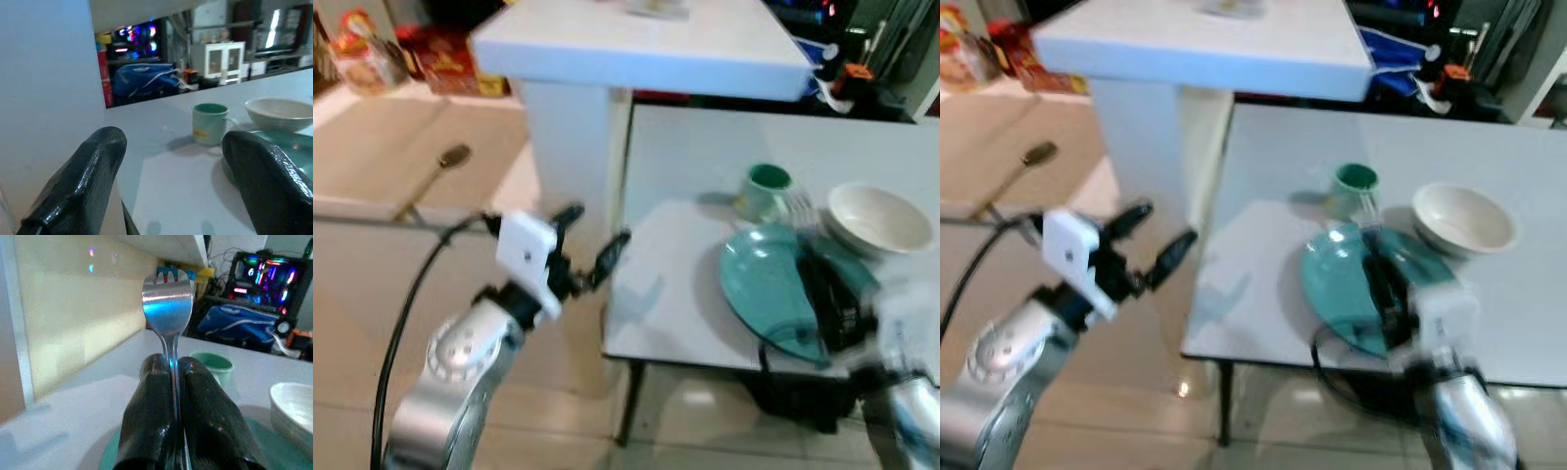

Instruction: Setting the table

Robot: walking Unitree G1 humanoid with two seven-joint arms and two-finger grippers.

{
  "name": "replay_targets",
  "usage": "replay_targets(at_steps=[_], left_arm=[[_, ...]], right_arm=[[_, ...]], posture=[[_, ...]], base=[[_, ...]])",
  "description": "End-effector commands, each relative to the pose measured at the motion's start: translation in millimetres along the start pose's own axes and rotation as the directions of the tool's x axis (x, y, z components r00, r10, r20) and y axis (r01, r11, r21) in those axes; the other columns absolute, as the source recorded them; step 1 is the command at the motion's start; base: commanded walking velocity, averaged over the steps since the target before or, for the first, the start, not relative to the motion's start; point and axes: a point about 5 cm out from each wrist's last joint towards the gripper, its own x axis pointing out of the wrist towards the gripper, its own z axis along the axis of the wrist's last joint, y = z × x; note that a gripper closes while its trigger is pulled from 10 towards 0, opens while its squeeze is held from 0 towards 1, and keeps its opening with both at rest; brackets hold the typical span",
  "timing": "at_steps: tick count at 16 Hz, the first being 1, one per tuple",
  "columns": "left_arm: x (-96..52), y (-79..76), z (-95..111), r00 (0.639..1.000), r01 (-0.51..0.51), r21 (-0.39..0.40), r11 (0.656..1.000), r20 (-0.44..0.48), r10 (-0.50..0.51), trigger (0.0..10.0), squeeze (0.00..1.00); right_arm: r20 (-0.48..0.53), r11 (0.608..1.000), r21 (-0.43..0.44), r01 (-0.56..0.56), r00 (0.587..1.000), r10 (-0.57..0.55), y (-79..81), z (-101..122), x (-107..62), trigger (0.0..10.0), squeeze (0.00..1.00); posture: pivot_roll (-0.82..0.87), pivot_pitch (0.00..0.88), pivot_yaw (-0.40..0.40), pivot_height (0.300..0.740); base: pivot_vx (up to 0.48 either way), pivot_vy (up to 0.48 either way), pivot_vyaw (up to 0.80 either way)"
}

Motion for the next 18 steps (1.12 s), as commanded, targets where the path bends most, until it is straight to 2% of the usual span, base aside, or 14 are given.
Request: replay_targets(at_steps=[1, 3, 5, 7, 8, 9, 13, 14, 16, 17, 18], left_arm=[[3.6, 2.5, -3.6, 0.999, -0.025, 0.015, 1.000, -0.029, 0.025, 10.0, 0.00], [9.5, 1.7, -1.2, 1.000, -0.022, 0.059, 0.998, -0.017, 0.023, 10.0, 0.00], [12.0, 2.9, -0.1, 1.000, -0.015, 0.079, 0.997, -0.020, 0.016, 10.0, 0.00], [14.7, 4.3, -0.1, 1.000, -0.012, 0.092, 0.996, -0.022, 0.014, 10.0, 0.00], [16.1, 5.2, -0.6, 1.000, -0.014, 0.094, 0.995, -0.027, 0.017, 10.0, 0.00], [21.7, 6.9, 0.4, 0.999, -0.025, 0.089, 0.996, -0.024, 0.027, 10.0, 0.00], [33.2, 1.6, 7.1, 1.000, 0.002, 0.096, 0.995, 0.012, -0.003, 10.0, 0.00], [33.5, 1.0, 7.1, 1.000, 0.006, 0.099, 0.995, 0.011, -0.007, 10.0, 0.00], [31.4, -4.6, 1.5, 0.998, 0.060, 0.111, 0.992, -0.024, -0.058, 10.0, 0.00], [28.5, -7.3, -1.8, 0.995, 0.095, 0.116, 0.989, -0.041, -0.091, 10.0, 0.00], [23.5, -9.1, -7.7, 0.989, 0.137, 0.118, 0.984, -0.075, -0.128, 10.0, 0.00]], right_arm=[[-0.003, 0.999, 0.020, -0.027, 1.000, 0.027, 3.3, 10.9, 7.9, 10.0, 0.00], [-0.062, 0.994, 0.099, -0.053, 0.996, 0.059, 12.4, 18.7, 31.9, 10.0, 0.00], [-0.137, 0.992, 0.104, -0.070, 0.987, 0.084, 16.1, 14.9, 36.5, 10.0, 0.00], [-0.178, 0.988, 0.153, -0.027, 0.983, 0.054, 17.5, 12.7, 38.5, 10.0, 0.00], [-0.198, 0.988, 0.152, -0.005, 0.980, 0.035, 17.2, 9.7, 37.8, 10.0, 0.00], [-0.260, 0.987, 0.155, 0.045, 0.966, -0.003, 17.7, 1.6, 34.7, 10.0, 0.00], [-0.291, 0.978, 0.177, 0.111, 0.955, -0.055, 21.7, -6.6, 29.9, 10.0, 0.00], [-0.293, 0.978, 0.177, 0.114, 0.954, -0.058, 21.9, -7.2, 29.8, 10.0, 0.00], [-0.390, 0.982, 0.155, 0.106, 0.920, -0.038, 27.9, -18.7, 33.2, 10.0, 0.00], [-0.384, 0.980, 0.156, 0.123, 0.922, -0.054, 27.5, -18.1, 36.1, 10.0, 0.00], [-0.367, 0.969, 0.205, 0.136, 0.929, -0.052, 29.1, -16.2, 43.2, 10.0, 0.00]], posture=[[0.01, 0.050, -0.017, 0.740], [0.02, 0.052, -0.022, 0.740], [0.02, 0.051, -0.023, 0.740], [0.02, 0.051, -0.023, 0.740], [0.02, 0.051, -0.018, 0.740], [0.01, 0.050, -0.007, 0.740], [0.00, 0.043, 0.010, 0.740], [0.00, 0.043, 0.010, 0.740], [-0.01, 0.032, 0.024, 0.740], [-0.01, 0.029, 0.028, 0.740], [-0.01, 0.025, 0.027, 0.740]], base=[[0.000, -0.480, 0.00], [0.000, -0.480, 0.00], [0.000, -0.480, 0.00], [0.000, -0.465, 0.00], [0.000, 0.000, 0.00], [0.000, 0.000, 0.00], [0.000, 0.000, 0.00], [0.000, 0.000, 0.00], [0.000, 0.000, 0.00], [0.000, 0.000, 0.00], [0.000, 0.000, 0.00]])
